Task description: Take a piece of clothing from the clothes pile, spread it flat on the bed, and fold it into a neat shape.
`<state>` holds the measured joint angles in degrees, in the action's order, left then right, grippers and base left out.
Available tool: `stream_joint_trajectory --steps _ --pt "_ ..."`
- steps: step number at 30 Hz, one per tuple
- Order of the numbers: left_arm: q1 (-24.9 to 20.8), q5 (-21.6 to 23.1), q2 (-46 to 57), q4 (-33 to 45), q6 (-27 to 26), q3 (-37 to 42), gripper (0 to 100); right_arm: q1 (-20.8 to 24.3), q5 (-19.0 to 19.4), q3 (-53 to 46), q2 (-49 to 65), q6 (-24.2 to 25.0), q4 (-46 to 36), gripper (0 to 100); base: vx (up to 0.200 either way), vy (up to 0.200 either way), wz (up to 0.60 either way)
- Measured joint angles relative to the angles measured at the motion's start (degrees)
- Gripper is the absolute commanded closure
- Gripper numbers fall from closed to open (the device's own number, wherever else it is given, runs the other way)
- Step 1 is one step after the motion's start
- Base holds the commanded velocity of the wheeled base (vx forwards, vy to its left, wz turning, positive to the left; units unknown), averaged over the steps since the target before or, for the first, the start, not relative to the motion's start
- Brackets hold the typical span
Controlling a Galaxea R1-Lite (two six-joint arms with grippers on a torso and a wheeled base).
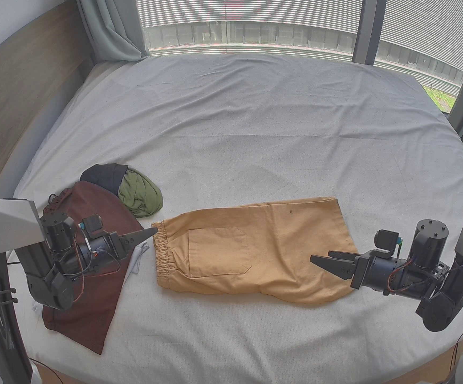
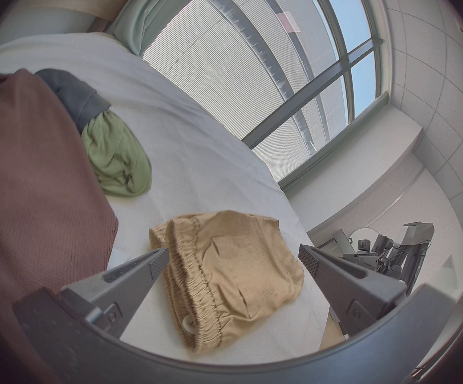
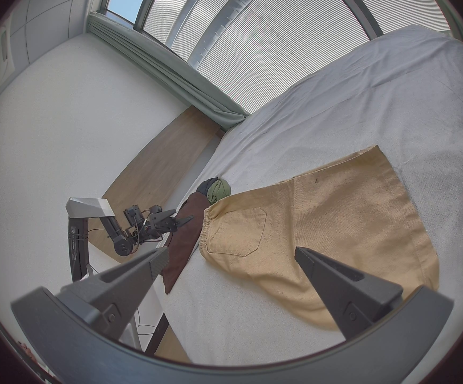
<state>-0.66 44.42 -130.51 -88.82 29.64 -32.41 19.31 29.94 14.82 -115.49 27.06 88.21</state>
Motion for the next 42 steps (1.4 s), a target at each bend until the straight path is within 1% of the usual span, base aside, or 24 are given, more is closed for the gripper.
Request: stream_joint_trajectory --steps 12,28,42 --pt "-0.5 -0.1 -6.2 0.0 0.2 -1.3 0 0.1 0.0 0.0 -0.1 0.1 0.0 0 0.0 0.0 0.0" --pt "-3.2 -0.3 -12.3 0.0 0.1 -3.6 0 0.4 0.1 -0.1 -0.2 0.2 0.0 0 0.0 0.0 0.0" --pt "-5.2 -0.6 -14.5 0.0 1.5 -7.1 0 0.5 0.0 0.1 -0.2 0.1 0.0 0 0.0 0.0 0.0"
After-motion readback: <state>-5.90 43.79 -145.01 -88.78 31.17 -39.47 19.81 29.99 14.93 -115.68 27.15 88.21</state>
